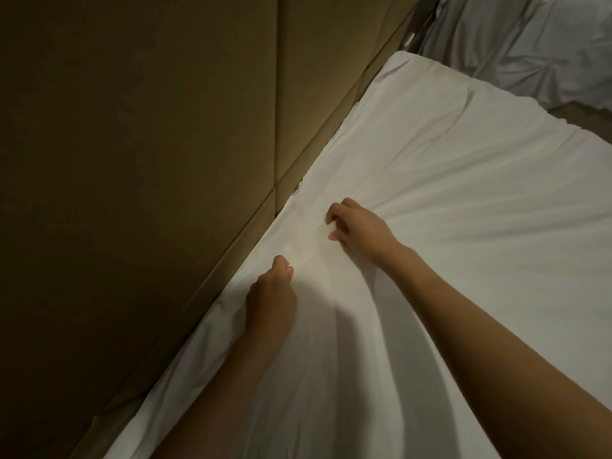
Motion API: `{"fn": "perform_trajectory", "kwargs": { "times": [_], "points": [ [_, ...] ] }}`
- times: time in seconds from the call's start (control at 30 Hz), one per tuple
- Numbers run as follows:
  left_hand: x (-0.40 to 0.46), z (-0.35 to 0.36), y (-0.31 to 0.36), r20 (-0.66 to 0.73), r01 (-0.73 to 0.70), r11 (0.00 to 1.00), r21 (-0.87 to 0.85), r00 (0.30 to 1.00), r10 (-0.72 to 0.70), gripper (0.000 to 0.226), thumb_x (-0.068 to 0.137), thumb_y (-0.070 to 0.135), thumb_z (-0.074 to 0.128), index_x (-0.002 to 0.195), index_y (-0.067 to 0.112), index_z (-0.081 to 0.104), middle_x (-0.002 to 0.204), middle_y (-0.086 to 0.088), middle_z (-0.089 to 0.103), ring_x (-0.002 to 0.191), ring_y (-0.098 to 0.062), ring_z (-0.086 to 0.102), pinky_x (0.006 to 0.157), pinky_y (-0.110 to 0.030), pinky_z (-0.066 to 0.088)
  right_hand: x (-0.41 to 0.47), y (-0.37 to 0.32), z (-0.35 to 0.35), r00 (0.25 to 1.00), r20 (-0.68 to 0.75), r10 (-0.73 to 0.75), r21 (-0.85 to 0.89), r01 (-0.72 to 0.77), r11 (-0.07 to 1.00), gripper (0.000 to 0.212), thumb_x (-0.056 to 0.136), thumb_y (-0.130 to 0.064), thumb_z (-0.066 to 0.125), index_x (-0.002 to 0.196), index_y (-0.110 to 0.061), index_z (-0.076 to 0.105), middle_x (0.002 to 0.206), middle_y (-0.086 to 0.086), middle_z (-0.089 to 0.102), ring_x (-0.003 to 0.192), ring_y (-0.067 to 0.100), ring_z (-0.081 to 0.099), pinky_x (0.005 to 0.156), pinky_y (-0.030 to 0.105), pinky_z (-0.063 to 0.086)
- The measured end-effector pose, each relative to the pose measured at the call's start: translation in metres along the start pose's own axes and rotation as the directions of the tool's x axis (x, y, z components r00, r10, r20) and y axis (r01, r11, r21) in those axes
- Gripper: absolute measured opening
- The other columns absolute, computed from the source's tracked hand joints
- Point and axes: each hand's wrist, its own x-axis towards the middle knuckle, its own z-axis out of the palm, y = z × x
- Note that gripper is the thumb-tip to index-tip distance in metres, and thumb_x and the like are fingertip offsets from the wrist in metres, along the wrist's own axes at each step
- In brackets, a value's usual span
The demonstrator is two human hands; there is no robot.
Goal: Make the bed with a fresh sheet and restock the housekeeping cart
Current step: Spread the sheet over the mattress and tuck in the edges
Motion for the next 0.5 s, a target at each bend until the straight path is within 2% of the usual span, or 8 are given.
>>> {"fn": "perform_trajectory", "kwargs": {
  "times": [0.07, 0.13, 0.23, 0.3, 0.37, 0.43, 0.5],
  "points": [
    [0.003, -0.002, -0.004, 0.023, 0.009, 1.0, -0.01, 1.0, -0.009, 0.018, 0.104, 0.02, 0.029, 0.092, 0.013, 0.041, 0.077, -0.002, 0.051, 0.07, -0.019, 0.044, 0.054, -0.028, 0.021, 0.0, 0.011, -0.006, 0.998, -0.035, 0.046, -0.061, -0.048, 0.997, 0.012, 0.089, -0.01, 0.053, 0.1, -0.015, 0.056, 0.097, -0.002, 0.048, 0.071, 0.004, 0.051, 0.071, 0.034, 0.046],
    [0.002, -0.003, -0.005, 0.006, 0.021, 0.993, -0.118, 1.0, -0.02, 0.019, 0.103, 0.017, 0.032, 0.087, 0.011, 0.04, 0.07, 0.0, 0.049, 0.069, -0.026, 0.045, 0.055, -0.03, 0.017, 0.005, 0.015, -0.015, 0.996, -0.076, 0.035, -0.06, -0.04, 0.997, 0.01, 0.089, -0.008, 0.05, 0.096, -0.009, 0.058, 0.092, 0.002, 0.048, 0.073, 0.011, 0.05, 0.066, 0.03, 0.041],
    [0.001, -0.009, -0.003, -0.119, 0.058, 0.946, -0.319, 0.988, -0.1, 0.018, 0.101, 0.011, 0.04, 0.083, 0.01, 0.042, 0.069, 0.002, 0.047, 0.068, -0.021, 0.04, 0.056, -0.027, 0.017, 0.026, 0.007, -0.025, 0.992, -0.121, -0.042, -0.009, 0.041, 0.999, 0.006, 0.086, -0.002, 0.052, 0.086, -0.003, 0.059, 0.082, 0.003, 0.044, 0.063, -0.001, 0.046, 0.057, 0.02, 0.029],
    [0.005, -0.004, -0.008, -0.151, 0.077, 0.944, -0.32, 0.98, -0.132, 0.017, 0.1, 0.012, 0.042, 0.083, 0.012, 0.044, 0.075, 0.0, 0.05, 0.069, -0.02, 0.04, 0.058, -0.028, 0.018, 0.033, 0.002, -0.014, 0.989, -0.134, -0.066, 0.014, 0.069, 0.998, 0.016, 0.082, 0.004, 0.052, 0.091, -0.005, 0.061, 0.086, 0.002, 0.044, 0.063, 0.002, 0.045, 0.057, 0.018, 0.029],
    [0.009, 0.006, -0.018, -0.103, 0.117, 0.963, -0.244, 0.984, -0.145, 0.018, 0.101, 0.017, 0.041, 0.083, 0.013, 0.046, 0.076, -0.002, 0.054, 0.07, -0.022, 0.044, 0.059, -0.03, 0.021, 0.025, 0.003, 0.01, 0.986, -0.158, -0.057, 0.072, 0.069, 0.995, 0.035, 0.081, 0.007, 0.046, 0.109, -0.011, 0.058, 0.103, 0.004, 0.046, 0.074, 0.016, 0.05, 0.066, 0.023, 0.035],
    [0.01, 0.014, -0.022, -0.101, 0.129, 0.964, -0.233, 0.982, -0.156, 0.019, 0.101, 0.02, 0.042, 0.085, 0.011, 0.05, 0.078, -0.01, 0.058, 0.073, -0.03, 0.05, 0.06, -0.035, 0.028, 0.017, 0.003, 0.025, 0.98, -0.198, -0.03, 0.134, 0.057, 0.989, 0.047, 0.087, 0.005, 0.043, 0.129, -0.015, 0.047, 0.134, 0.009, 0.039, 0.104, 0.023, 0.051, 0.087, 0.023, 0.038],
    [0.007, 0.016, -0.02, -0.119, 0.127, 0.965, -0.23, 0.98, -0.158, 0.019, 0.1, 0.022, 0.042, 0.098, 0.008, 0.055, 0.081, -0.013, 0.06, 0.078, -0.034, 0.056, 0.062, -0.035, 0.033, 0.007, -0.003, 0.029, 0.976, -0.216, 0.01, 0.169, 0.027, 0.985, 0.052, 0.095, -0.006, 0.046, 0.143, -0.019, 0.032, 0.154, 0.008, 0.019, 0.134, 0.024, 0.031, 0.104, 0.022, 0.023]
  ]
}}
